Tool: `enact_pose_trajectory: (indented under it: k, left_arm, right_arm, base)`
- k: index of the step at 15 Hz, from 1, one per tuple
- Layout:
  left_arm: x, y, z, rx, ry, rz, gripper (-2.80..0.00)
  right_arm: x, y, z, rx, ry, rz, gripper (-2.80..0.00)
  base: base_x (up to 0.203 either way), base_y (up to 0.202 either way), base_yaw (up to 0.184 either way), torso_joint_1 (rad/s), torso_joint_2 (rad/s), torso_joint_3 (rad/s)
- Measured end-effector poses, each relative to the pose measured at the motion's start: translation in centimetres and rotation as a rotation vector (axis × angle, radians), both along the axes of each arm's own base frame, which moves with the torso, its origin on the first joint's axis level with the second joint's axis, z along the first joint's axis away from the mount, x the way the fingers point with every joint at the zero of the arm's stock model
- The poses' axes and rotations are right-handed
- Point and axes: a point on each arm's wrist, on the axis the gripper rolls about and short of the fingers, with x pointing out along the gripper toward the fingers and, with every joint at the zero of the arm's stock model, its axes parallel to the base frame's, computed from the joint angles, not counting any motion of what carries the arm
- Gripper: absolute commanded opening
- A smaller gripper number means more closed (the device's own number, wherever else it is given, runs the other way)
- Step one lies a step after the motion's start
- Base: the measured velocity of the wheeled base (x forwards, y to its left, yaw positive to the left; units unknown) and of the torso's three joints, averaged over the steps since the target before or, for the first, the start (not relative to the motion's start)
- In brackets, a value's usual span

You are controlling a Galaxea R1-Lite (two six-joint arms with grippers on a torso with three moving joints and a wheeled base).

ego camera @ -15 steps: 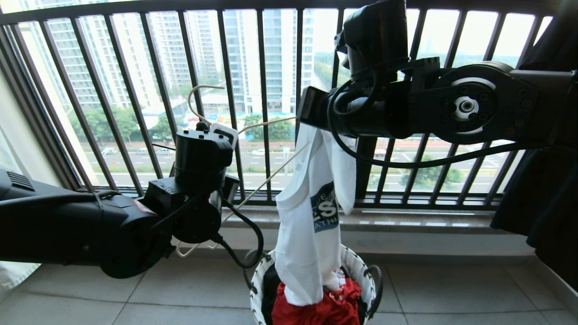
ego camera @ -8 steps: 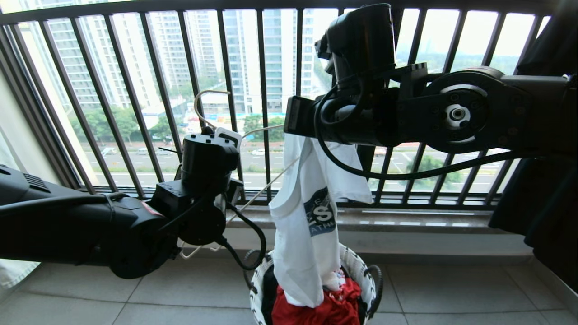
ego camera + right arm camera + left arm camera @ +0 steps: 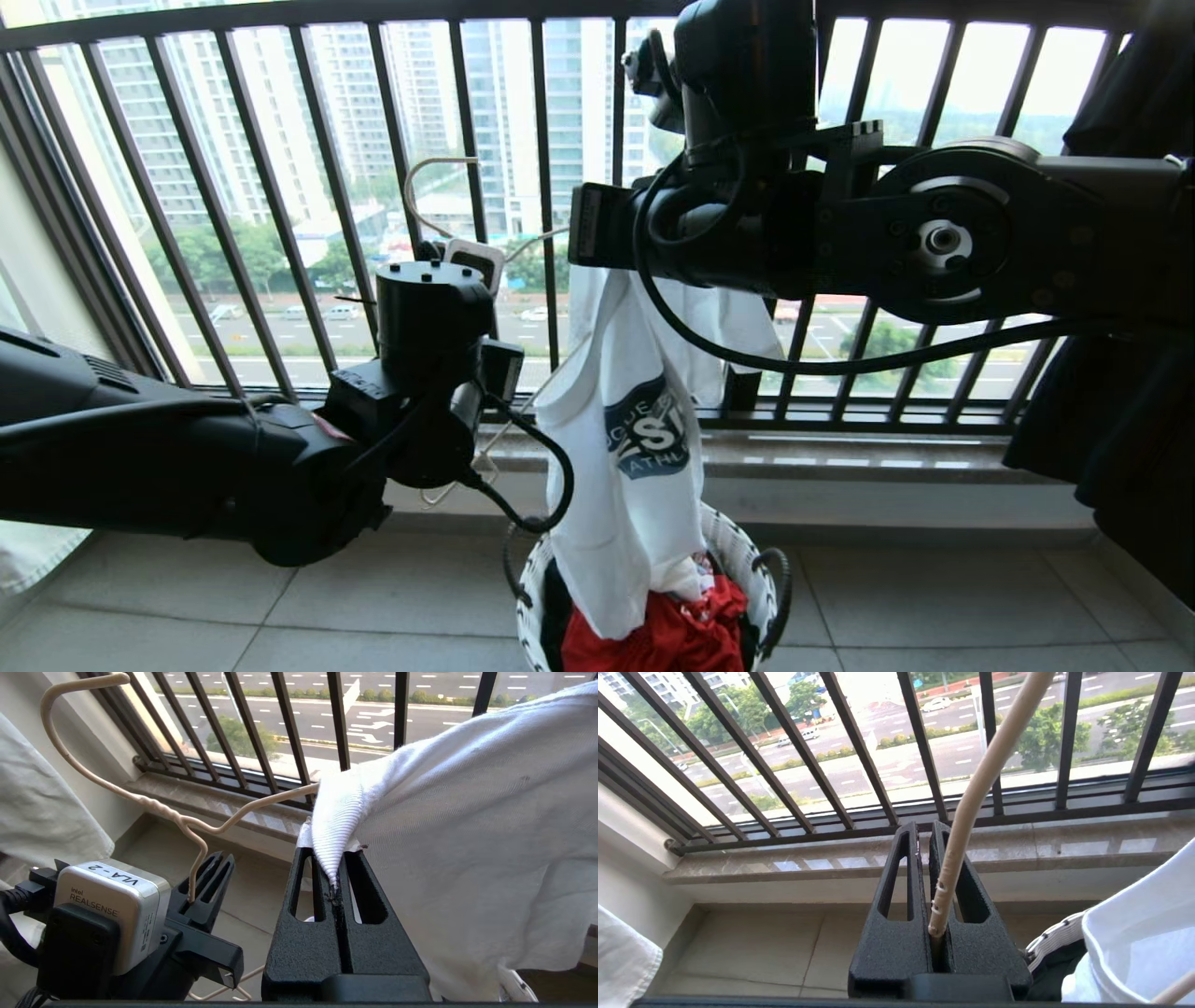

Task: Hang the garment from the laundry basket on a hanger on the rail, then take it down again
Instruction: Hang the clothes on the clothes rack

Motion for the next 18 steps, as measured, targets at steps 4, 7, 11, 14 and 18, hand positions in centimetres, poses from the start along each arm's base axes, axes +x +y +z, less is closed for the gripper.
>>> enact_pose_trajectory:
  k: [4, 7, 11, 14, 18]
  left_arm:
    - [1.0, -0.7, -0.5, -0.051, -0.054, -0.03, -2.8]
    - [1.5, -1.2, -0.9, -0.081, -0.097, -0.048, -2.8]
    - [1.8, -1.4, -1.0, -0.106, -0.131, -0.06, -2.8]
    - [1.8, -1.5, -0.8, -0.127, -0.161, -0.086, -2.8]
    - [1.8, -1.5, -0.7, -0.129, -0.163, -0.087, -2.8]
  right_arm:
    - [0.2, 0.4, 0.0, -0.036, -0.059, 0.019, -2.8]
    - [0.0, 1.3, -0.4, -0.056, -0.063, 0.049, -2.8]
    - [-0.2, 2.3, -0.9, -0.059, -0.076, 0.079, -2.8]
    - [-0.6, 3.1, -1.3, -0.079, -0.081, 0.104, -2.8]
    - [-0.8, 3.4, -1.4, -0.084, -0.08, 0.11, -2.8]
  base:
    - [0.0, 0.0, 0.0, 0.0, 0.0, 0.0]
    - [0.0, 0.0, 0.0, 0.0, 0.0, 0.0]
    - [0.0, 0.0, 0.0, 0.0, 0.0, 0.0]
    - [0.0, 0.0, 0.0, 0.0, 0.0, 0.0]
    - [0.0, 0.0, 0.0, 0.0, 0.0, 0.0]
